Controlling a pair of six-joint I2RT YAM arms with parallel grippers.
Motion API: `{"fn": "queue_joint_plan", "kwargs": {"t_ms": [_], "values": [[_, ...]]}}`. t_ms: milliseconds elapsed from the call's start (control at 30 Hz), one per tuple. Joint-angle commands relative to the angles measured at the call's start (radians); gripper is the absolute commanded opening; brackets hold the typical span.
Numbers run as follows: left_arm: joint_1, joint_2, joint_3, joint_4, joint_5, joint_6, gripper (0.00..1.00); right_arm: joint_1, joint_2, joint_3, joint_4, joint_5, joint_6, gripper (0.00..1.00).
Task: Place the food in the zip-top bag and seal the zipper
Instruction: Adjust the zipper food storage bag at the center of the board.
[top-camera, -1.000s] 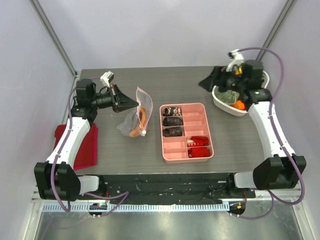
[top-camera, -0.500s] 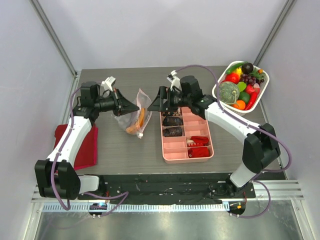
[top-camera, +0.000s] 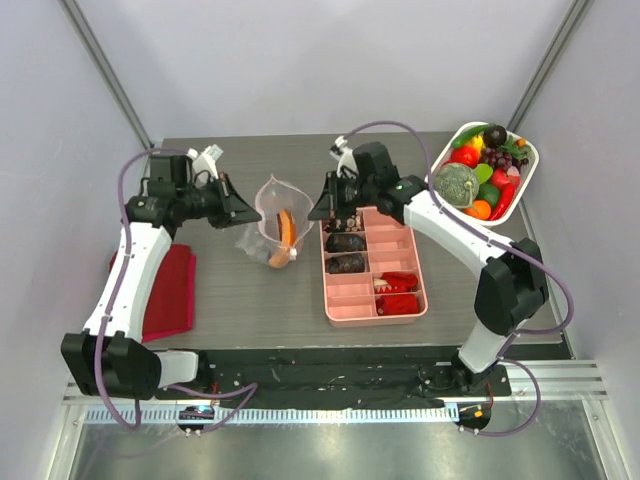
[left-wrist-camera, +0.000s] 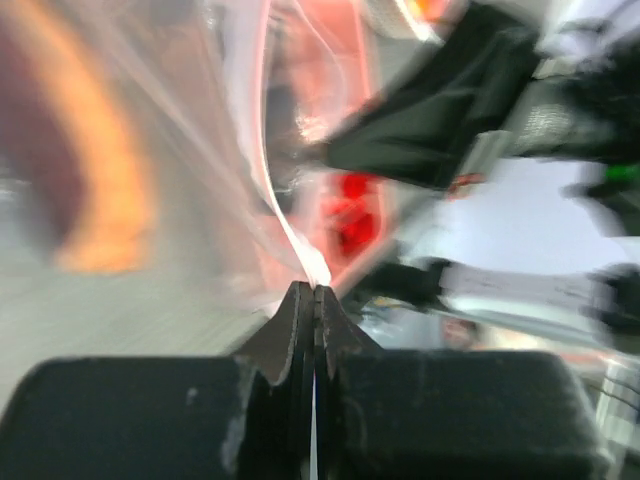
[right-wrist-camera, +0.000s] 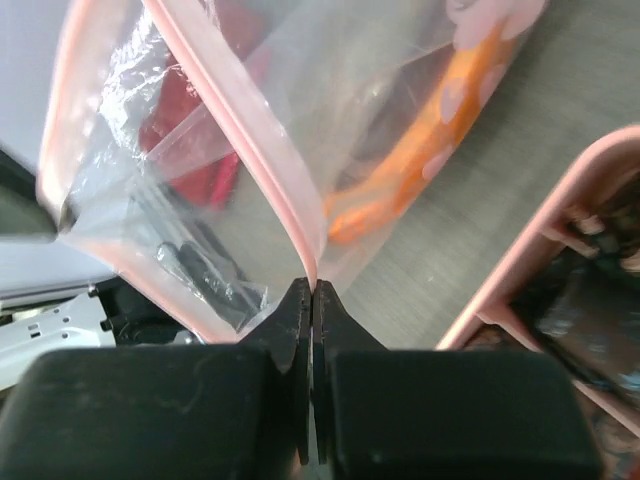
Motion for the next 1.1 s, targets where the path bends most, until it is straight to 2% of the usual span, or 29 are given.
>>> {"fn": "queue_joint_plan", "kwargs": {"t_ms": [0, 100, 233, 300, 400, 433, 533, 667, 800, 867, 933, 1067], "values": [[0.006, -0.002, 0.172, -0.397, -0.557, 0.413, 0.00, -0.028, -0.086, 0.164, -0.120, -0.043, -0.161, 0.01], [0.006, -0.031, 0.157, -0.375, -0.754, 0.462, 0.00, -0.028, -0.088, 0.204, -0.164, -0.089, -0.182, 0.01], [-0.050, -0.094, 0.155, -0.382, -0.846, 0.522, 0.00, -0.038, -0.080, 0.236, -0.224, -0.184, -0.183, 0.01], [-0.067, -0.122, 0.160, -0.439, -0.859, 0.583, 0.00, -0.057, -0.080, 0.270, -0.249, -0.224, -0.178, 0.01], [-0.073, -0.152, 0.183, -0.572, -0.669, 0.668, 0.00, -0.064, -0.083, 0.301, -0.309, -0.343, -0.178, 0.01], [-0.078, -0.160, 0.188, -0.604, -0.567, 0.672, 0.00, -0.064, -0.086, 0.298, -0.329, -0.376, -0.167, 0.01], [-0.093, -0.186, 0.188, -0.666, -0.441, 0.656, 0.00, -0.061, -0.100, 0.270, -0.338, -0.483, -0.117, 0.01], [-0.098, -0.179, 0.111, -0.617, -0.461, 0.594, 0.00, -0.057, -0.114, 0.254, -0.332, -0.503, -0.087, 0.01], [-0.098, -0.075, 0.073, -0.550, -0.417, 0.524, 0.00, -0.090, -0.082, 0.174, -0.365, -0.509, -0.150, 0.01], [-0.098, -0.029, 0.036, -0.531, -0.406, 0.516, 0.00, -0.146, -0.060, 0.158, -0.384, -0.488, -0.172, 0.01], [-0.098, 0.014, -0.001, -0.500, -0.409, 0.510, 0.00, -0.198, -0.043, 0.177, -0.448, -0.477, -0.239, 0.01], [-0.098, 0.044, -0.038, -0.392, -0.419, 0.484, 0.00, -0.204, -0.054, 0.217, -0.528, -0.488, -0.319, 0.01]]}}
